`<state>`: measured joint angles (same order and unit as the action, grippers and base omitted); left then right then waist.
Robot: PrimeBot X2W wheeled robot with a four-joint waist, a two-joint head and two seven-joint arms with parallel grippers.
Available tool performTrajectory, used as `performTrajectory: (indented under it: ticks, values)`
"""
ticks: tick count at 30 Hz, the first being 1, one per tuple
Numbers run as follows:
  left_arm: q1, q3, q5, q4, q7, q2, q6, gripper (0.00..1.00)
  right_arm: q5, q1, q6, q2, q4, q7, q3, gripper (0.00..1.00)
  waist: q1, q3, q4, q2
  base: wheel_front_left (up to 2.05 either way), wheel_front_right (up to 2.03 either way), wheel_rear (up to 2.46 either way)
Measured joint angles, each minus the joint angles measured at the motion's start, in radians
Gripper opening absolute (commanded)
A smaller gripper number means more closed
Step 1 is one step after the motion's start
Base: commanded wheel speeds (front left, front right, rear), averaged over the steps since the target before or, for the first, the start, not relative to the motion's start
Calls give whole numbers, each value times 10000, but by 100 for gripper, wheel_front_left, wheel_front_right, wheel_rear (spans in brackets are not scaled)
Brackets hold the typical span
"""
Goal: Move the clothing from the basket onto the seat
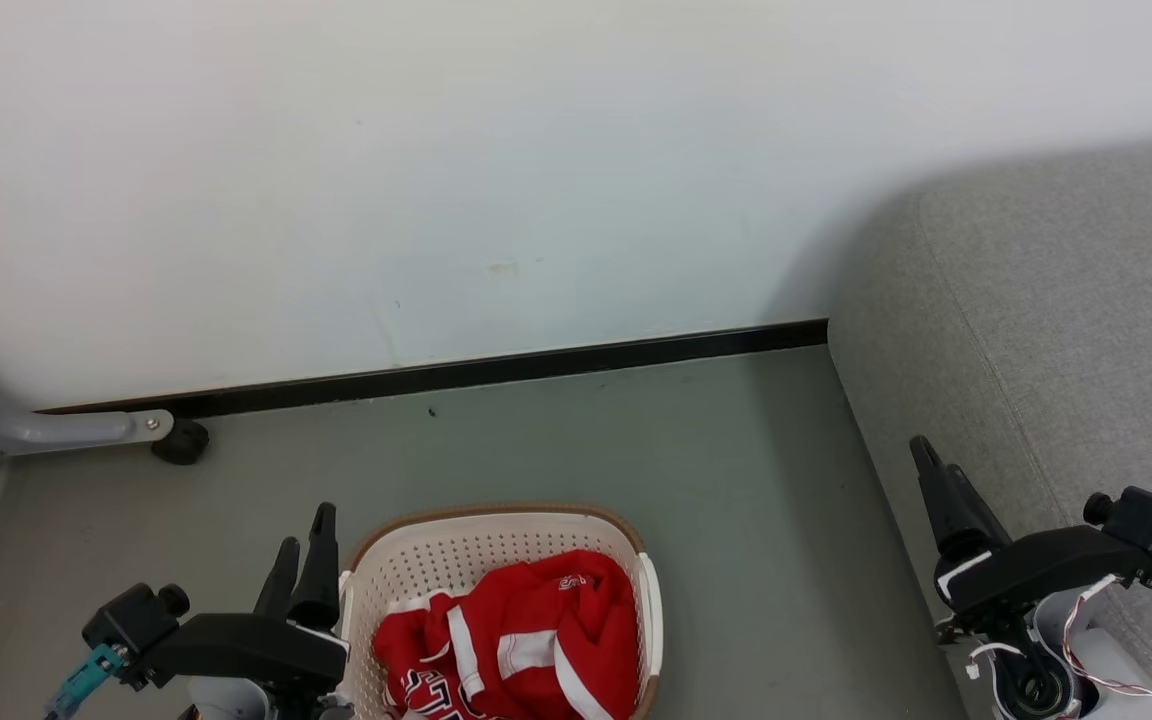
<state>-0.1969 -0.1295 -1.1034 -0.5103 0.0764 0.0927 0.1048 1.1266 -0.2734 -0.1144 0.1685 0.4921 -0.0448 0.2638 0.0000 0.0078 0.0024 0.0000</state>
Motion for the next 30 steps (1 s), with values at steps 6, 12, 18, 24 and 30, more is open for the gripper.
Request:
performTrajectory:
  ticks: [6,12,18,24,30]
  values:
    - [-130,-347,993,-142,209,82,-92,100,-840,-386,0,188,462,-284,546,100,0,10,2,0,0,0,0]
    - [-319,-704,2092,-305,418,242,-259,100,-1687,-805,4,355,872,-548,1143,100,0,17,3,1,0,0,0]
    - [-488,-999,3181,-428,640,362,-359,100,-2464,-1157,63,470,1290,-817,1693,100,0,28,-5,0,0,0,0]
    - [-670,-1195,4326,-593,915,437,-614,100,-3262,-1608,150,623,1751,-1135,2226,100,0,42,-32,0,0,0,0]
    - [-732,-1354,5191,-681,1116,485,-788,100,-3910,-1958,263,721,2127,-1365,2661,100,0,53,-61,0,0,0,0]
